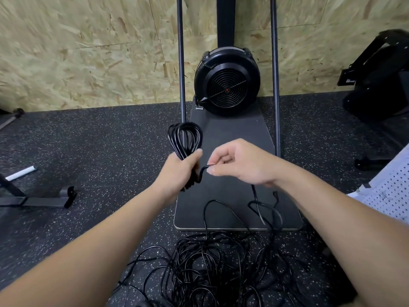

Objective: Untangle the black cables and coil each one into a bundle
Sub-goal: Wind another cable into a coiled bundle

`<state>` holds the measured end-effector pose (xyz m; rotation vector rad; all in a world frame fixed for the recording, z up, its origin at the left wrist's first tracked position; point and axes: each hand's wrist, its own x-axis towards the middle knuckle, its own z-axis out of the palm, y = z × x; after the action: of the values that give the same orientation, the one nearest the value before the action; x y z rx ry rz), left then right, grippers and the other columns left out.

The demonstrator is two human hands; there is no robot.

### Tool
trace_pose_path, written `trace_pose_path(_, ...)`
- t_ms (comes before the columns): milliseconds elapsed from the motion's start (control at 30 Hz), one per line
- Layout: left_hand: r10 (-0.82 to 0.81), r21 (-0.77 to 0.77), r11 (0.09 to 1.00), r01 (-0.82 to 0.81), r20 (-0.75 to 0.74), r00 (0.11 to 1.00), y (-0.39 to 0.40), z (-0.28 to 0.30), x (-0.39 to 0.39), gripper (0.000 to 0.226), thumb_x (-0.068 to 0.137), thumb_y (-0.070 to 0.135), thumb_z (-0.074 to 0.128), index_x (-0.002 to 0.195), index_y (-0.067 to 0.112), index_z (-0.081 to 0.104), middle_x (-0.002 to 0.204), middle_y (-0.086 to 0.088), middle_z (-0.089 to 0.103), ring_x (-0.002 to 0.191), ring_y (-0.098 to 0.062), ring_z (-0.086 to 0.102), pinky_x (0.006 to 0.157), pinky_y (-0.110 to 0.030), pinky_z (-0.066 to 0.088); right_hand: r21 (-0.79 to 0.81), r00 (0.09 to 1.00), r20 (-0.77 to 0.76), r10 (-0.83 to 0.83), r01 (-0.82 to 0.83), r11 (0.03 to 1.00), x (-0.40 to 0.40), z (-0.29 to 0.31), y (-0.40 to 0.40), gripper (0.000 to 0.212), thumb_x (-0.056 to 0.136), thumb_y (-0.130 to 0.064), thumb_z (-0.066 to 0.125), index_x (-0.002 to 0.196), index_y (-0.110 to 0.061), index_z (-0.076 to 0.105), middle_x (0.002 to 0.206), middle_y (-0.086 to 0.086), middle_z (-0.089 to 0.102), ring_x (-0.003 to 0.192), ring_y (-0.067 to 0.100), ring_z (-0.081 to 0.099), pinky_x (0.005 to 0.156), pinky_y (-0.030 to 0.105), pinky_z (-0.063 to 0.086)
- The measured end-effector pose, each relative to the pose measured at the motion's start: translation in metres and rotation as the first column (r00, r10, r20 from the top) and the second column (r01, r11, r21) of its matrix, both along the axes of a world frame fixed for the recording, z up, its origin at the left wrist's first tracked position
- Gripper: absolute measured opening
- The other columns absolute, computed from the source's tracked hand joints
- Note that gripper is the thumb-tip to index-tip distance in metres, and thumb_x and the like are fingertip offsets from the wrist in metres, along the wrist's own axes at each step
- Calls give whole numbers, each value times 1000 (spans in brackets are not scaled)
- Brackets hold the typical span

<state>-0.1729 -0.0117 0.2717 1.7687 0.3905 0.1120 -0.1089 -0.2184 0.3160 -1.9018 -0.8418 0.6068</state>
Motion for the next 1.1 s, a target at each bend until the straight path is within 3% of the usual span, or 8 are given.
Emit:
trace_pose_path(133,-222,-363,919,153,-159,962,-11,-5,-6,71,78,88,76,103,21,74,91,-7,63,80,-27,51,79,-44,38,117,974,94,-208,197,973,12,-3,-3,14,94,-29,87,84,-20,83,70,3,76,59,14,55,63,33,44)
trace_pose_path(267,-399,-381,861,337,-93,912,-25,-10,-13,24,94,39,86,99,22,69,87,-1,61,69,-13,56,60,-28,45,88,960,94,-265,258,962,11,-6,1,22,80,-31,99,84,-18,81,69,1,76,57,8,59,62,29,49)
trace_pose_path(333,-374,-333,884,329,-82,924,-28,-15,-13,15,94,10,81,99,16,69,83,-2,61,67,-14,57,60,-29,48,116,975,6,-223,221,968,10,-6,3,24,80,-26,99,92,-16,81,80,4,80,66,12,66,67,29,54)
trace_pose_path(500,-226,-328,923,203,-34,974,-17,-18,-4,14,82,4,68,93,14,68,80,-10,55,63,-22,51,63,-35,38,66,966,36,-257,254,965,23,-14,-3,28,81,-17,95,103,-25,79,97,-5,82,91,26,79,92,52,65)
trace_pose_path(633,-162,-385,912,141,-21,987,-12,-17,1,28,69,13,74,97,14,73,82,-13,52,62,-24,52,67,-38,29,-138,957,187,-223,250,958,26,-33,-7,20,85,-37,93,96,-32,77,93,-11,80,87,16,76,89,45,64)
trace_pose_path(733,-97,-517,849,109,49,994,-11,-9,3,26,73,3,70,99,6,70,87,-12,52,65,-18,50,63,-32,42,-159,947,213,-241,277,947,29,-43,-11,14,91,-37,88,99,-32,77,95,-9,79,89,12,73,89,37,60)
trace_pose_path(933,-2,-570,820,62,105,994,4,-8,9,3,97,7,63,99,7,61,81,-5,53,67,-16,48,62,-28,47,-58,950,-114,-290,285,957,22,-38,-12,13,101,-17,76,94,-7,79,88,11,81,80,20,77,83,43,67)
trace_pose_path(1100,1,-455,890,18,43,999,13,-12,10,21,92,29,76,98,12,66,85,-7,54,65,-19,54,67,-36,35,-114,981,97,-169,179,977,7,-19,-5,27,87,-39,92,84,-18,75,71,4,72,60,13,57,67,37,49)
